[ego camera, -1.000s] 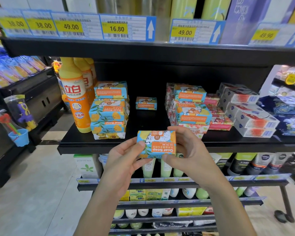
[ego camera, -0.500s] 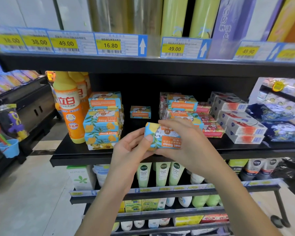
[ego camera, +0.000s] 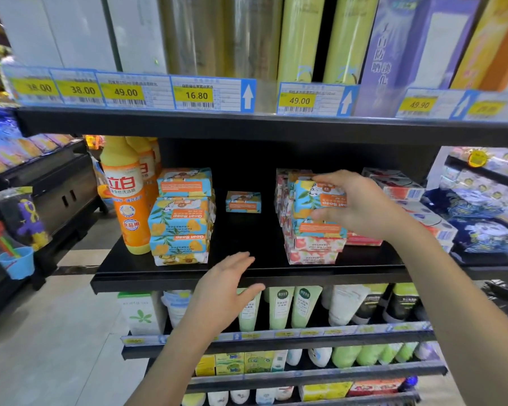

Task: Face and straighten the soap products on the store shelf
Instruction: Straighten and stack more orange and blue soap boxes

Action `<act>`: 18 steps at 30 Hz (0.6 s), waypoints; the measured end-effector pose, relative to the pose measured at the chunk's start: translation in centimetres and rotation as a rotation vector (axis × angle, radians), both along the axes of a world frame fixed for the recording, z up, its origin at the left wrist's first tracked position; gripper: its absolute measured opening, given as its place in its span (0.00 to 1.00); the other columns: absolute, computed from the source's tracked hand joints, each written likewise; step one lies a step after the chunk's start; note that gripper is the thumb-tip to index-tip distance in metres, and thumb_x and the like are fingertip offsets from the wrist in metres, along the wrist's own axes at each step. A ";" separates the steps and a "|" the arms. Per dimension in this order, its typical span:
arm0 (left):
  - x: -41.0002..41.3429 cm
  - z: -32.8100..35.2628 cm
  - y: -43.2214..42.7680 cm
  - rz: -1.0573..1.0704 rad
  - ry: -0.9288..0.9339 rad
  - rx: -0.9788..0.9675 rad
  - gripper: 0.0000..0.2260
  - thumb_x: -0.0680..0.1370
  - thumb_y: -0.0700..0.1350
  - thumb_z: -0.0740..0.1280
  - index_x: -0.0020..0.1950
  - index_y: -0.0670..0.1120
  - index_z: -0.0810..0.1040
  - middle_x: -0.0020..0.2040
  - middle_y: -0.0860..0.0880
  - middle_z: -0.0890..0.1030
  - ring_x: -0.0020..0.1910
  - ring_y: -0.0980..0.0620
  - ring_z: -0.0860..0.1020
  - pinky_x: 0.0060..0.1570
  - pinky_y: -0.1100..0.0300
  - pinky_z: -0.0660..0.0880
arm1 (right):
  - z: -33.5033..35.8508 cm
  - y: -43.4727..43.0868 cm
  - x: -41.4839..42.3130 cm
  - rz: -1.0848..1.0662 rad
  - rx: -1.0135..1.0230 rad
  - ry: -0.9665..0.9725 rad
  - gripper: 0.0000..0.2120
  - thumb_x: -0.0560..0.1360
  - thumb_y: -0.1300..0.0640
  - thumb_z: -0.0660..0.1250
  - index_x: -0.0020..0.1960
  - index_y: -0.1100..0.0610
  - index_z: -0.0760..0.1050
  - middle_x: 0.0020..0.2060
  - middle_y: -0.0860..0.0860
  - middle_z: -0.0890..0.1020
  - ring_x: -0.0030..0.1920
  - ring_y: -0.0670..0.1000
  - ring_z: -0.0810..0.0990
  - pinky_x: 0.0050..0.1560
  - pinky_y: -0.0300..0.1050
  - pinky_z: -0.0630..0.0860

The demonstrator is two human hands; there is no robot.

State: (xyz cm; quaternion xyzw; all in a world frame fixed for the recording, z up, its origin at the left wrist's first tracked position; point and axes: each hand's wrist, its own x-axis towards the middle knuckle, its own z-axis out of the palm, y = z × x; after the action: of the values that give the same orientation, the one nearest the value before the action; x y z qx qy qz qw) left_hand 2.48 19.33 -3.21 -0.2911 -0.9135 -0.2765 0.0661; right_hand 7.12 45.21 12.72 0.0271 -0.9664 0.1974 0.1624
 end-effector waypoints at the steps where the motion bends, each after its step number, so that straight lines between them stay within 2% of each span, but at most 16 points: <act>1: -0.1 -0.3 0.0 0.009 0.019 -0.022 0.29 0.81 0.61 0.65 0.80 0.54 0.65 0.80 0.56 0.64 0.80 0.55 0.61 0.76 0.58 0.62 | 0.0 0.2 -0.3 0.000 0.011 -0.012 0.35 0.72 0.47 0.78 0.75 0.53 0.71 0.66 0.49 0.77 0.65 0.53 0.76 0.65 0.49 0.74; 6: -0.4 -1.1 0.2 0.028 0.099 -0.039 0.25 0.83 0.55 0.64 0.80 0.53 0.66 0.80 0.55 0.63 0.81 0.53 0.58 0.75 0.65 0.50 | -0.3 0.5 -0.8 0.016 0.036 -0.012 0.30 0.74 0.48 0.77 0.73 0.52 0.74 0.67 0.48 0.77 0.66 0.51 0.75 0.63 0.44 0.73; 10: -0.9 -2.1 -0.1 0.018 0.125 -0.016 0.24 0.82 0.53 0.67 0.78 0.52 0.70 0.78 0.54 0.68 0.79 0.49 0.63 0.78 0.54 0.59 | -0.8 0.1 -0.5 0.019 0.046 0.035 0.25 0.75 0.51 0.76 0.71 0.52 0.77 0.68 0.48 0.76 0.67 0.50 0.74 0.68 0.46 0.72; 13: -1.5 -3.1 -0.3 0.006 0.159 -0.009 0.23 0.81 0.52 0.69 0.76 0.51 0.73 0.76 0.53 0.71 0.77 0.48 0.68 0.75 0.47 0.67 | -1.2 -1.5 -0.3 0.039 0.041 0.193 0.22 0.75 0.52 0.76 0.68 0.53 0.79 0.64 0.48 0.78 0.66 0.48 0.75 0.69 0.44 0.70; 16: -1.7 -3.5 -0.4 -0.008 0.210 0.003 0.23 0.79 0.50 0.72 0.73 0.48 0.76 0.74 0.50 0.75 0.74 0.47 0.72 0.74 0.46 0.69 | -2.0 -5.0 -0.1 0.115 -0.033 0.260 0.19 0.77 0.51 0.74 0.67 0.52 0.79 0.62 0.44 0.79 0.61 0.40 0.74 0.66 0.32 0.66; 18: -1.8 -3.7 -0.5 -0.006 0.280 0.004 0.22 0.77 0.48 0.75 0.71 0.47 0.78 0.71 0.49 0.78 0.71 0.47 0.76 0.73 0.49 0.68 | -3.1 -7.9 -0.5 0.184 -0.106 0.246 0.19 0.78 0.51 0.73 0.67 0.53 0.79 0.62 0.44 0.79 0.62 0.39 0.74 0.64 0.25 0.63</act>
State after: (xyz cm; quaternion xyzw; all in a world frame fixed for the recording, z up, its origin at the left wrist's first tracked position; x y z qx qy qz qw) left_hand 0.69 18.85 -6.87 -0.3293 -0.8940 -0.2350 0.1927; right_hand 6.64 37.33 9.65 0.1308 -0.9209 0.2574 0.2618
